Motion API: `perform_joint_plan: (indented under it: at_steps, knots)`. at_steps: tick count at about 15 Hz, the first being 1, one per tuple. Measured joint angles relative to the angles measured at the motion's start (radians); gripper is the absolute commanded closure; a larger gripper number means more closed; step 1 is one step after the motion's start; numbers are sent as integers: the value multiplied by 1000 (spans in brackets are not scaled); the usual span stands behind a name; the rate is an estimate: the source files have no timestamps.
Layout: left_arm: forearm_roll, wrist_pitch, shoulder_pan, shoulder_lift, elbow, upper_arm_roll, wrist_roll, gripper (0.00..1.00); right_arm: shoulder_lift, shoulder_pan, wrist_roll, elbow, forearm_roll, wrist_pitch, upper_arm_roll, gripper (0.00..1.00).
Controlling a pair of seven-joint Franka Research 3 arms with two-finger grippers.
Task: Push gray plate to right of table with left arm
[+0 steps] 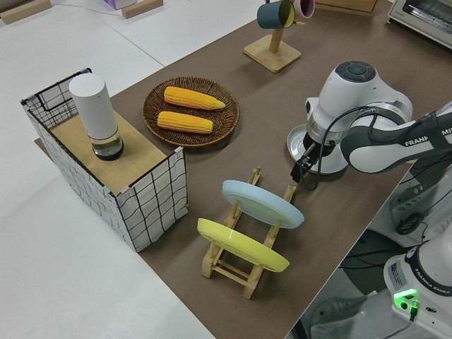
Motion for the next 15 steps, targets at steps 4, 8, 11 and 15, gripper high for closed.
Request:
perform_joint_plan:
  at_steps: [4,8,11,15]
  knots:
    - [-5,1,-5,0,0,0,0,1000,0,0,0,0,0,0,0,17]
    - [-12,1,-11,-4,3,-1,0,1000,0,0,0,0,0,0,0,17]
    - [-13,1,-11,-4,3,0,0,1000,0,0,0,0,0,0,0,17]
    - [-44,0,-12,-2,4,-3,-1,1000,0,0,0,0,0,0,0,17]
